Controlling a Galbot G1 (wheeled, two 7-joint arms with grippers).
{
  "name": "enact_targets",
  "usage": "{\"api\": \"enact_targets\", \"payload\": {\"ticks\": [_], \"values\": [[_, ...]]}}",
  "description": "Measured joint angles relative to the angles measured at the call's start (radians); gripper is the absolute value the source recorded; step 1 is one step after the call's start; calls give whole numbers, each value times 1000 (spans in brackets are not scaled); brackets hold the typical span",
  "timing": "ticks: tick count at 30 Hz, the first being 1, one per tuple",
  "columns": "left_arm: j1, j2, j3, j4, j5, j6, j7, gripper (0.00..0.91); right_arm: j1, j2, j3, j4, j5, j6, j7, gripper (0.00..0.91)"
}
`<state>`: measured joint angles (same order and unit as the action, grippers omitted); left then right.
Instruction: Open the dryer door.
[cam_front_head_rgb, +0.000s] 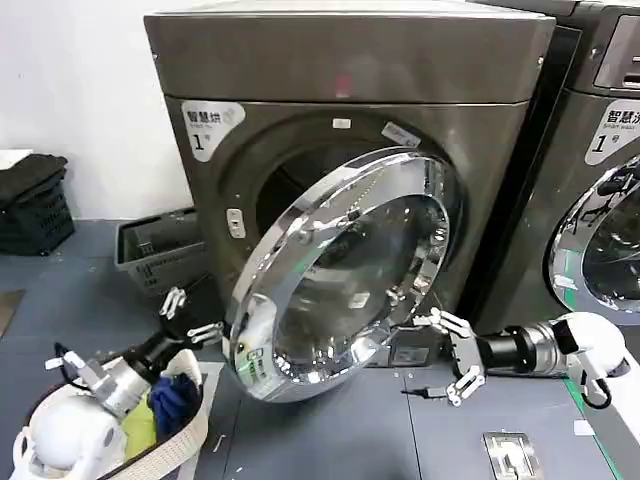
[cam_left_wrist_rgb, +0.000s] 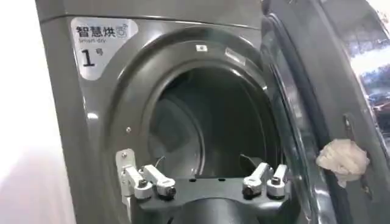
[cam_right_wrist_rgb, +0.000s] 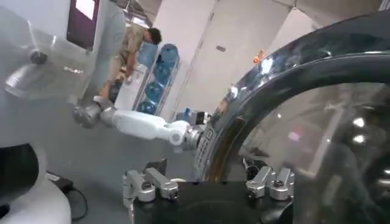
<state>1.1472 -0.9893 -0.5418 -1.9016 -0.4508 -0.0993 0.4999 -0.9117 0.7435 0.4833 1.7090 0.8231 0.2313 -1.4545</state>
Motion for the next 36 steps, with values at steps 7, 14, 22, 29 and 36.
{"api": "enact_targets", "payload": {"ticks": [7, 14, 22, 29, 36], "values": [[-22, 5, 43, -9, 2, 2, 10, 907, -63, -10, 64, 34, 0, 1, -1, 907], [-62, 7, 117, -6, -6, 0, 16, 907, -211, 3, 194, 105, 1, 6, 0, 907], [-111, 8, 202, 2, -19, -8, 24, 907, -356, 40, 333, 185, 1, 7, 5, 907], [-125, 11, 247, -7, -29, -11, 27, 907, -443, 74, 426, 216, -1, 13, 5, 907], [-133, 13, 273, -17, -31, -12, 28, 907, -502, 105, 493, 182, -9, 64, 31, 907]]}}
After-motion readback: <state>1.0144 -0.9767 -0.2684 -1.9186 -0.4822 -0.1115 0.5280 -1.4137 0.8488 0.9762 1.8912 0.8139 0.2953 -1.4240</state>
